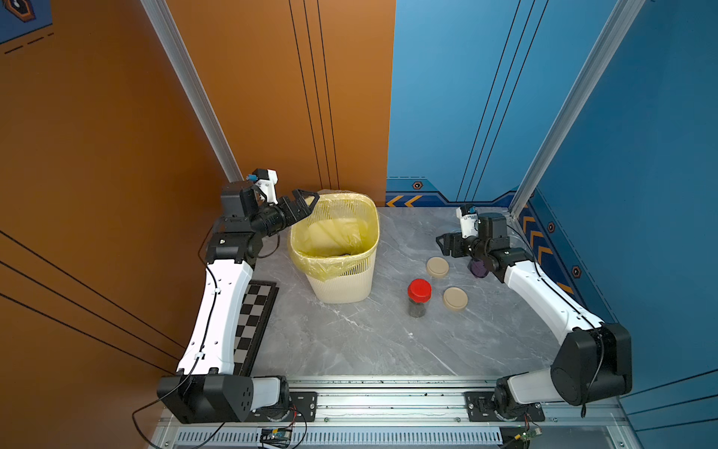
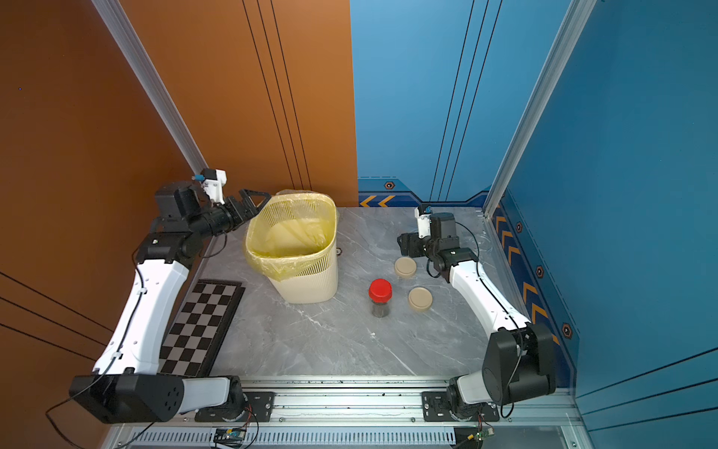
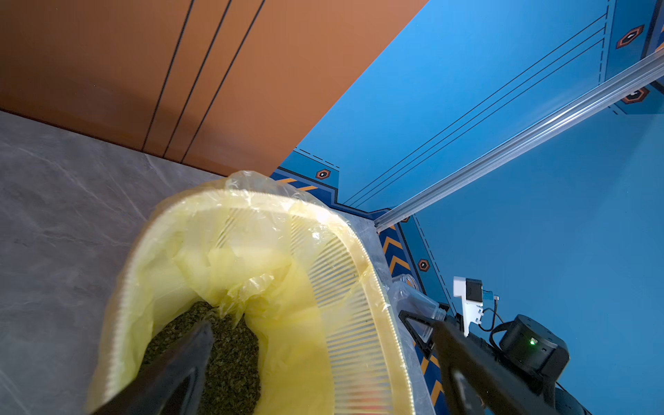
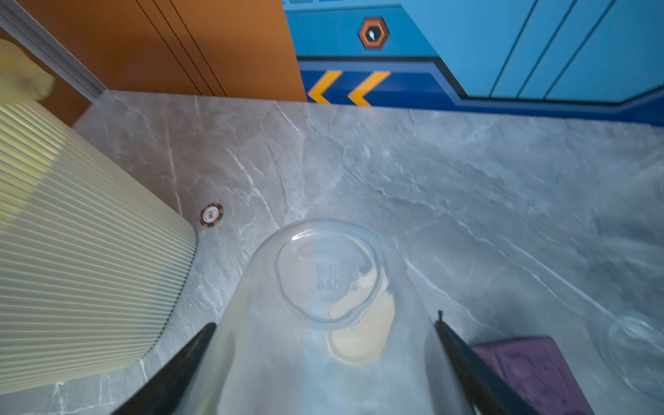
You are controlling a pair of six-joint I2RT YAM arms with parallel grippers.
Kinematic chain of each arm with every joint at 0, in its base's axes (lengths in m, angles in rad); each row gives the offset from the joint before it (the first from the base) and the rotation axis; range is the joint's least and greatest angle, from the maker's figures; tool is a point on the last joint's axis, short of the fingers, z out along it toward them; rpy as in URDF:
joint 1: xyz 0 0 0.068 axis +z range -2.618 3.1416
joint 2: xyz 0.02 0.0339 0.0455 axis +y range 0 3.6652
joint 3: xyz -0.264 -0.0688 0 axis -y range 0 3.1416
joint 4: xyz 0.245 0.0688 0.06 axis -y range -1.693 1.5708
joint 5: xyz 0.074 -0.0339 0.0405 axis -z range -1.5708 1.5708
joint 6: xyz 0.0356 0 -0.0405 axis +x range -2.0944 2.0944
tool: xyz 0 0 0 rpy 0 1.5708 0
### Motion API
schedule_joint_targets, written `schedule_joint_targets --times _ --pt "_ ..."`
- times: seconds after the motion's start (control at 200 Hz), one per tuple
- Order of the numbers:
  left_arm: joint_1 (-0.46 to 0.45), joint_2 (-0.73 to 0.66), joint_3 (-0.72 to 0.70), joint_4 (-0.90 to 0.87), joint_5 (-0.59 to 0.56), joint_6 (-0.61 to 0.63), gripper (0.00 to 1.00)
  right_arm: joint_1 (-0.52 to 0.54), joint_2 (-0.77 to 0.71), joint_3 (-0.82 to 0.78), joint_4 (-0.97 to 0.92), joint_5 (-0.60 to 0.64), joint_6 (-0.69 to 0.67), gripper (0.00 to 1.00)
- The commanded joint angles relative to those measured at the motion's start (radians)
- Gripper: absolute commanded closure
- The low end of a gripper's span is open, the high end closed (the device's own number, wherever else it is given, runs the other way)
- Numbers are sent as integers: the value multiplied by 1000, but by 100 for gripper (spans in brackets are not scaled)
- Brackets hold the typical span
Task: Empty moldy tea leaves from jars
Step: Place the jar at the center of the board.
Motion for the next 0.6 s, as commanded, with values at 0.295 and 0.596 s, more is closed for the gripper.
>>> schedule_joint_targets --times 0.295,0.596 --pt "67 -284 -240 -17 18 92 2 -52 275 331 -320 90 -30 59" --pt "74 -409 -382 -17 30 46 2 -68 477 538 -406 156 -34 59"
